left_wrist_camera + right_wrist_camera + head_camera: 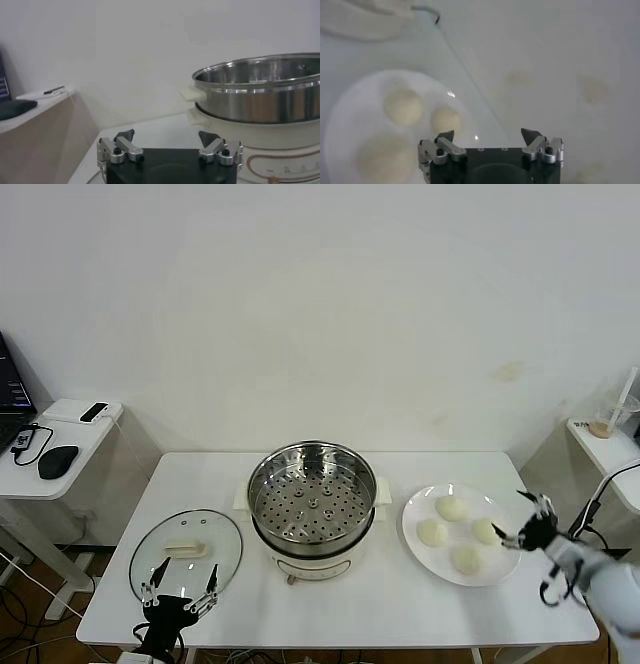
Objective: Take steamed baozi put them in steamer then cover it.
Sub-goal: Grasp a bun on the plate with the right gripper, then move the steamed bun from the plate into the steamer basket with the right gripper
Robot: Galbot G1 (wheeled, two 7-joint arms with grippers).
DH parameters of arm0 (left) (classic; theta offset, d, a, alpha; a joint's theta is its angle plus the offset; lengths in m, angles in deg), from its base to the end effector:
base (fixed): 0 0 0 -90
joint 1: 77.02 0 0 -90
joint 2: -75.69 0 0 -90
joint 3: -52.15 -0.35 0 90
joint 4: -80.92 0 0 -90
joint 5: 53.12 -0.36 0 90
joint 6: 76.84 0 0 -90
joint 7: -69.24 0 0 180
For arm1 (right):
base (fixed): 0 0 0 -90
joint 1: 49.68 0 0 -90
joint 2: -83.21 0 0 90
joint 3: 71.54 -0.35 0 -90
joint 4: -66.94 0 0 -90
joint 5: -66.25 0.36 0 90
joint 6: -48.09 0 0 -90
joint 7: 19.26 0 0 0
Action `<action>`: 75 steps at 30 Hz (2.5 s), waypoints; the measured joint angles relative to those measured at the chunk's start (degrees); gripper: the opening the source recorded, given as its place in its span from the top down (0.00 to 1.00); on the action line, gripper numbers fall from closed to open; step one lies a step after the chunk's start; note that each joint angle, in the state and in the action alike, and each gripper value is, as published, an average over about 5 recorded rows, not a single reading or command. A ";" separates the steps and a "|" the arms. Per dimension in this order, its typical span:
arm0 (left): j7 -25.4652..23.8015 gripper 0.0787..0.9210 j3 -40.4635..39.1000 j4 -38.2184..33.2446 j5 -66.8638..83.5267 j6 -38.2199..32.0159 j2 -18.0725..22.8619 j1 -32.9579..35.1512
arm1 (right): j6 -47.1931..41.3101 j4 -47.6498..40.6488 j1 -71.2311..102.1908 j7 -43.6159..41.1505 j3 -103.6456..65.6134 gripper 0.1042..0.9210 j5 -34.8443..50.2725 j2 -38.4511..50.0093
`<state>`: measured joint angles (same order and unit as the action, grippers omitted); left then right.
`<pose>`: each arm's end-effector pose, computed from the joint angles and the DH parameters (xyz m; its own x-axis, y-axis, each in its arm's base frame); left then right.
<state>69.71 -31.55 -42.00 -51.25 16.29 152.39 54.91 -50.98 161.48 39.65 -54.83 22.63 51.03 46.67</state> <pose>0.1282 0.0678 -0.3068 -0.9799 0.0153 0.1991 0.0587 0.9751 0.2137 0.3604 -0.2428 -0.2082 -0.7890 -0.1786 0.5879 -0.6116 0.3193 -0.7238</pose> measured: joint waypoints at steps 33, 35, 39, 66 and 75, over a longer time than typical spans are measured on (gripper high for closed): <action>-0.92 0.12 3.83 0.96 -1.51 -0.52 0.38 -0.65 | 2.07 -35.12 -52.18 -19.55 58.93 0.12 -0.63 -8.22; -0.94 0.12 4.06 1.08 -1.53 -0.57 0.36 -0.65 | 2.14 -36.60 -52.71 -19.68 59.56 0.12 -0.99 -9.31; -0.96 0.12 4.34 1.48 -1.55 -0.67 0.34 -0.73 | 2.24 -39.03 -53.44 -19.97 60.66 0.12 -1.50 -11.05; -0.98 0.12 4.33 1.45 -1.84 -0.68 0.08 -0.69 | 1.33 -39.55 -58.35 -22.40 65.55 0.39 0.97 -11.79; -1.05 0.12 3.89 2.08 -1.72 -0.64 -0.45 -1.36 | -0.17 -31.51 -66.63 -22.94 71.38 0.38 8.88 -7.08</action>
<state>68.66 -27.66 -39.92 -52.97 15.65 151.94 53.55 -51.15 129.96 -26.98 -77.77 94.01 59.91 39.60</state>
